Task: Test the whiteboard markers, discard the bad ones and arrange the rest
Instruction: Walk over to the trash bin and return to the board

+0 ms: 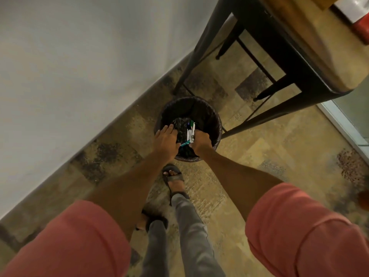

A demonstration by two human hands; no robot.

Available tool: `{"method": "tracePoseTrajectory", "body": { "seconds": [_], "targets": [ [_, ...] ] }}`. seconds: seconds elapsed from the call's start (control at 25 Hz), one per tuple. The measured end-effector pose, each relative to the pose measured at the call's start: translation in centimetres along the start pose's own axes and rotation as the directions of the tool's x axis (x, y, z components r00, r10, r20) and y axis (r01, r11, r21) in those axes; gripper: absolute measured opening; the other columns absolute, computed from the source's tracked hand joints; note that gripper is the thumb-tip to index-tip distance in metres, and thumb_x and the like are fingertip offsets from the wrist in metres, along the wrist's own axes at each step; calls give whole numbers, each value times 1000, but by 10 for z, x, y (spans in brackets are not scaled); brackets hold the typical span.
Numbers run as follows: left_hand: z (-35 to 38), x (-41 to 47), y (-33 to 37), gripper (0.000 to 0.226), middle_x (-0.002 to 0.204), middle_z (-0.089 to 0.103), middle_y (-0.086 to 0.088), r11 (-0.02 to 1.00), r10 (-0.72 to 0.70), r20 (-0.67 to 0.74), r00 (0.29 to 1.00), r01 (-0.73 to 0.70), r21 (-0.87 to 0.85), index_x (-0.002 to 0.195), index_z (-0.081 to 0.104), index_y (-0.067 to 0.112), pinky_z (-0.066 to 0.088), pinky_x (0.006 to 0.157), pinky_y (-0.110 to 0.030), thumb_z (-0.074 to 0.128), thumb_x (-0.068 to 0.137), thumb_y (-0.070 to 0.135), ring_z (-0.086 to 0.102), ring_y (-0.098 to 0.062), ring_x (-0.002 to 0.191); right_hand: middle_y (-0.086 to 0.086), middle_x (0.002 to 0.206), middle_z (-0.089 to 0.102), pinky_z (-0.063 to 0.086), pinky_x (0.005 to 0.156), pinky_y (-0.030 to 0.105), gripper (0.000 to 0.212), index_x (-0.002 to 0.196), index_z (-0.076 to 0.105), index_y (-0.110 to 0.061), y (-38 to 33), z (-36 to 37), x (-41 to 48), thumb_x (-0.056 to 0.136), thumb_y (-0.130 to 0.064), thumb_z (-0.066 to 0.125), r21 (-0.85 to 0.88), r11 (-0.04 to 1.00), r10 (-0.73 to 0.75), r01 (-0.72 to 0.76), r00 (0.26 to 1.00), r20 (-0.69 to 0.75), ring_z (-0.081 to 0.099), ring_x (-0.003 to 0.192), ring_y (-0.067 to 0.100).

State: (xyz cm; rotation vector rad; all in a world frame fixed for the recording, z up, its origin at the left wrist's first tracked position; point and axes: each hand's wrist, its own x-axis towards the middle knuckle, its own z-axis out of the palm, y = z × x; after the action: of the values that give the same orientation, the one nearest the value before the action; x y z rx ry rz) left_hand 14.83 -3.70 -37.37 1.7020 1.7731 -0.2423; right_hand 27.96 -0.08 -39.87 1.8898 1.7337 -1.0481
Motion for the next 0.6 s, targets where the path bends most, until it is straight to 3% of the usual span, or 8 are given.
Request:
{"method": "tracePoseTrajectory", "body": {
  "seconds": [0.24, 0.4, 0.6],
  "targets": [
    [-1, 0, -2, 56, 157, 17, -9, 1000, -4, 1, 1000, 4, -2, 145, 28, 9, 16, 118, -42, 46, 97, 32, 13, -25, 145, 19, 128, 51, 46, 93, 44, 45, 134, 43, -7, -6, -3, -8, 92, -16, 57, 42, 996, -75, 77, 996, -48, 50, 117, 36],
    [-19, -12, -2, 56, 156, 18, -9, 1000, 3, -26, 1000, -3, -12, 146, 27, 9, 17, 117, -42, 45, 98, 32, 13, -25, 145, 14, 135, 45, 45, 94, 44, 46, 138, 38, -11, -17, -16, -24, 96, -28, 49, -48, 989, -146, 142, 983, -108, 47, 122, 33],
    [-66, -56, -9, 55, 157, 15, -7, 999, -6, -124, 992, 1, -42, 147, 23, 10, 13, 118, -38, 41, 99, 30, 11, -23, 145, 13, 154, 22, 21, 115, 40, 58, 149, 18, -9, -38, -41, -67, 100, -35, 38, -296, 904, -359, 310, 924, -129, 22, 142, 27]
  ]
}}
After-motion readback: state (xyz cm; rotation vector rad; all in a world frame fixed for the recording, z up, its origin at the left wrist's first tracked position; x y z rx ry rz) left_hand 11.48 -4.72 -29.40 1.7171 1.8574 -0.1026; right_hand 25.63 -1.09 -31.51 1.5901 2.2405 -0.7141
